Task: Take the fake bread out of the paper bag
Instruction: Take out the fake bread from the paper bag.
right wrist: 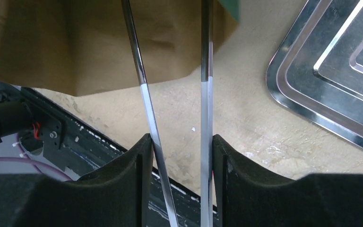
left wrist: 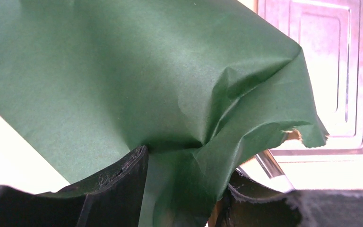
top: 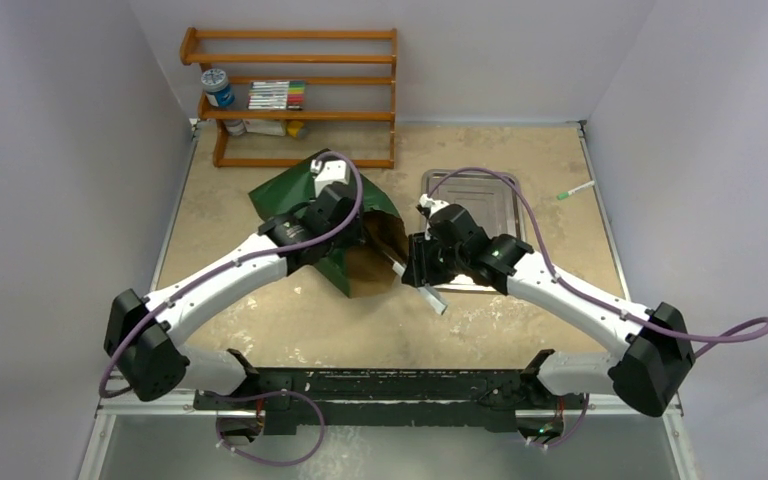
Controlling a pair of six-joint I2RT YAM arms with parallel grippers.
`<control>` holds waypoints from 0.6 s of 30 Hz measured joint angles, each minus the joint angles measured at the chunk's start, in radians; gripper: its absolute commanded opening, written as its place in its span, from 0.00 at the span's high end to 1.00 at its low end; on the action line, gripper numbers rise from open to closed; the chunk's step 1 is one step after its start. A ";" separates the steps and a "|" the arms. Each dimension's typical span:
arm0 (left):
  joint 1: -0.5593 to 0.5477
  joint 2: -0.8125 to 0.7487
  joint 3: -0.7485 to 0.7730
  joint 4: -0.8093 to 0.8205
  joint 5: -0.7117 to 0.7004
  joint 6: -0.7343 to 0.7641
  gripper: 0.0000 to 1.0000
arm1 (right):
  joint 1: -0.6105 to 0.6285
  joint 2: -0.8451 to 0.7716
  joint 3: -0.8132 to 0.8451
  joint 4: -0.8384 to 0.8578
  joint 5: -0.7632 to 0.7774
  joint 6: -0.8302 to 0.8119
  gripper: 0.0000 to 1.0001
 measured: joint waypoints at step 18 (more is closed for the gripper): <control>-0.148 0.190 0.052 0.117 -0.080 -0.158 0.56 | 0.000 0.103 -0.088 0.095 0.005 -0.005 0.50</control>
